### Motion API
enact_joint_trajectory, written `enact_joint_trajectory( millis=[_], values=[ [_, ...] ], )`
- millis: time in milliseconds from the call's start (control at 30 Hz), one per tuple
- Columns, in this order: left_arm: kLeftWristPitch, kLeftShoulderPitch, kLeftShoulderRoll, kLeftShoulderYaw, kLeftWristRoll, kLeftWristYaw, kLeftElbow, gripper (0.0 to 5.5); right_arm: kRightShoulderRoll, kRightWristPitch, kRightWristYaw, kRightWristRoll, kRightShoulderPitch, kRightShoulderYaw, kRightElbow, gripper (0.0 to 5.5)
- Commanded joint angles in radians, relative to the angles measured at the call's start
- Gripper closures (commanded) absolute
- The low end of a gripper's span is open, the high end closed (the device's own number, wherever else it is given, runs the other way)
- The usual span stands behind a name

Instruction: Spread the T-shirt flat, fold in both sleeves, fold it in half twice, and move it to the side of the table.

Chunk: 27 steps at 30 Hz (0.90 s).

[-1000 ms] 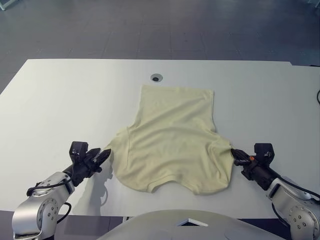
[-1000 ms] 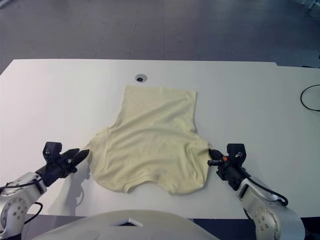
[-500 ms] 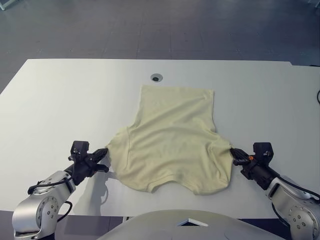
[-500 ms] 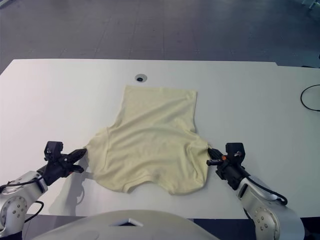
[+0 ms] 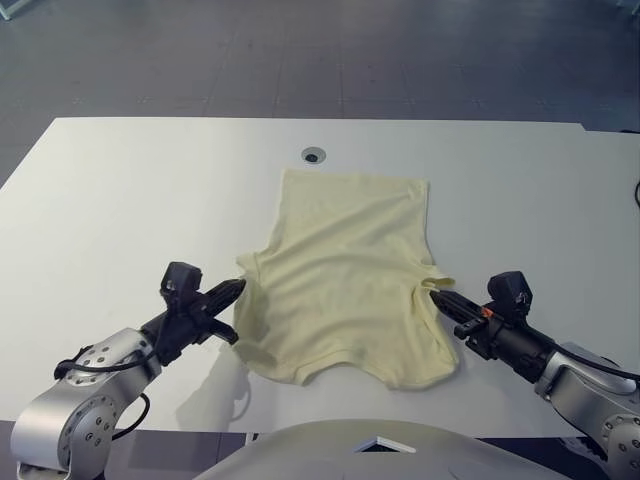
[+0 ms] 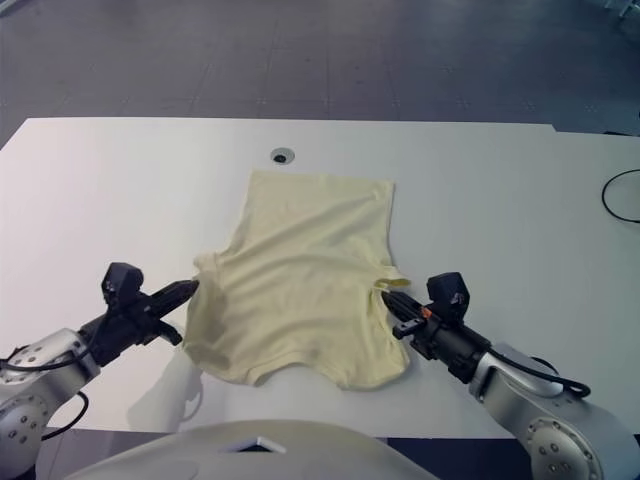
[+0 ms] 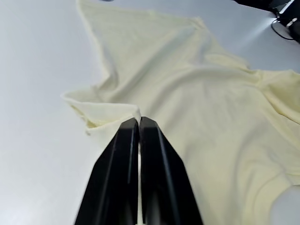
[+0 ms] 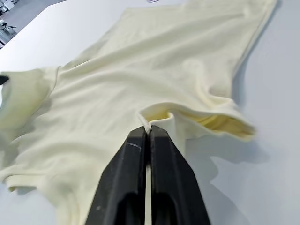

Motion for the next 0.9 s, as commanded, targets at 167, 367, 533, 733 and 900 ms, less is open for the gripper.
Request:
enact_joint_trajectory(
  millis=[167, 367, 533, 733, 900],
  values=[
    [-0.059, -0.027, 0.044, -0.197, 0.094, -0.058, 0.045, 5.48, -0.055, 0.021, -0.040, -0.010, -0.091, 0.132, 0.036, 5.50],
    [-0.122, -0.057, 0.067, -0.321, 0.153, -0.109, 0.061, 5.48, -0.096, 0.030, -0.028, -0.026, -0.106, 0.227, 0.047, 5.50],
    [-0.178, -0.068, 0.097, -0.403, 0.239, -0.129, 0.085, 5.48, -0.140, 0.029, -0.025, -0.071, -0.130, 0.278, 0.075, 5.50],
    [-0.278, -0.051, 0.096, -0.384, 0.263, -0.164, 0.066, 4.63, -0.150, 0.006, 0.001, -0.078, -0.156, 0.294, 0.060, 4.62],
    [-0.301, -0.004, 0.073, -0.262, 0.147, -0.191, 0.016, 3.74, -0.227, -0.004, 0.104, -0.016, -0.123, 0.248, -0.004, 3.77]
  ],
)
